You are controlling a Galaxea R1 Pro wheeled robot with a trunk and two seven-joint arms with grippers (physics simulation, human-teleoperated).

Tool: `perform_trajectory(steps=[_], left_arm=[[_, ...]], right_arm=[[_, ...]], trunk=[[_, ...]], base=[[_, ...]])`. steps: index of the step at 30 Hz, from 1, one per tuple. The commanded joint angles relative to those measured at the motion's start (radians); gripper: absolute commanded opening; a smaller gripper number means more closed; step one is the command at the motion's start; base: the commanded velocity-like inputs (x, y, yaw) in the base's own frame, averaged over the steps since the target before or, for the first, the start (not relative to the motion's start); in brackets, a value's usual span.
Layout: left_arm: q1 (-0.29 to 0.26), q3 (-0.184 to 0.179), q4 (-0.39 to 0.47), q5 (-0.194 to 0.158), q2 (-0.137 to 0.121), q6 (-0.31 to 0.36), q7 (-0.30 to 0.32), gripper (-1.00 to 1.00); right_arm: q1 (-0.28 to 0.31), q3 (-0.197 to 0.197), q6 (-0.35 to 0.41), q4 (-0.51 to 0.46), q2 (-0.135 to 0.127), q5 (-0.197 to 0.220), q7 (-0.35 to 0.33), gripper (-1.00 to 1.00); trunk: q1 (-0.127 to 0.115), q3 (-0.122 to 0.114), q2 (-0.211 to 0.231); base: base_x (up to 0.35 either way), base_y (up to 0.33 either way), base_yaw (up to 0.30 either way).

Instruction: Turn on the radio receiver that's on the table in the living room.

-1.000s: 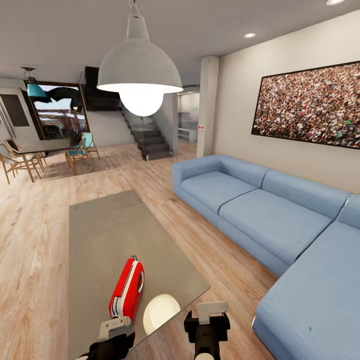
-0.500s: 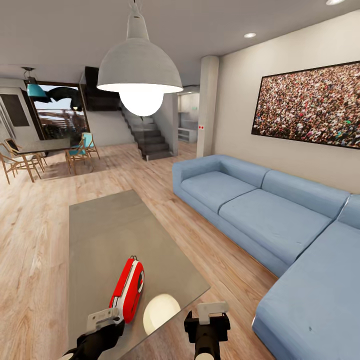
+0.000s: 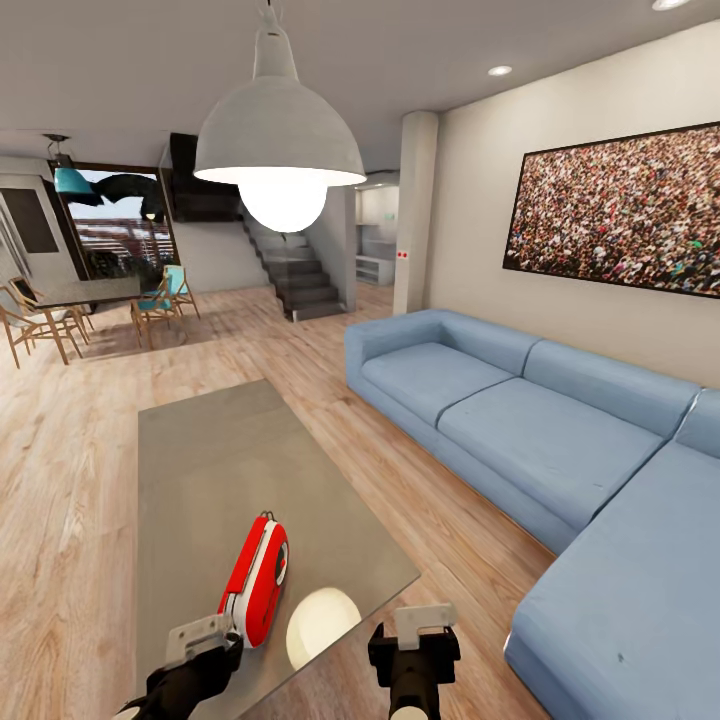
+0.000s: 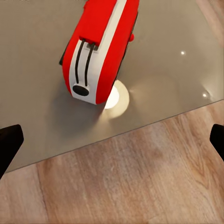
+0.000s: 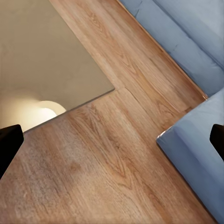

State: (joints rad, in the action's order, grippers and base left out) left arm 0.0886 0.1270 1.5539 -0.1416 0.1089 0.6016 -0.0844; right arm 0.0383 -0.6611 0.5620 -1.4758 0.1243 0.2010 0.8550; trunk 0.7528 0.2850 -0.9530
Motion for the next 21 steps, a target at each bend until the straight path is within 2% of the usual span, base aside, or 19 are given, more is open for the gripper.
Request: perform_trajectory(steps=[1,9,15,21], left_arm=[[-0.003,0.0,0.0,0.0,0.0,0.003,0.0,1.0],[-0.077,-0.001,0.0,0.0,-0.001,0.014,0.0,1.0],[-0.167,-0.002,0.0,0.001,0.002,0.09,0.0,1.0],[-0.217,-0.008,0.0,0.001,0.006,0.125,0.0,1.0]], right_arm=[[0.0,0.0,0.0,0.0,0.0,0.0,0.0,1.0],[0.0,0.0,-0.001,0.001,0.0,0.001,-0.001,1.0],[0.0,0.0,-0.001,0.002,0.0,0.003,-0.003,1.0],[0.0,0.0,-0.001,0.002,0.0,0.003,-0.004,1.0]], trunk=[[0.0,0.0,0.0],[0.0,0.0,0.0],[0.0,0.0,0.0],[0.0,0.0,0.0]], base=[[0.0,0.0,0.0],[0.0,0.0,0.0],[0.0,0.0,0.0],[0.0,0.0,0.0]])
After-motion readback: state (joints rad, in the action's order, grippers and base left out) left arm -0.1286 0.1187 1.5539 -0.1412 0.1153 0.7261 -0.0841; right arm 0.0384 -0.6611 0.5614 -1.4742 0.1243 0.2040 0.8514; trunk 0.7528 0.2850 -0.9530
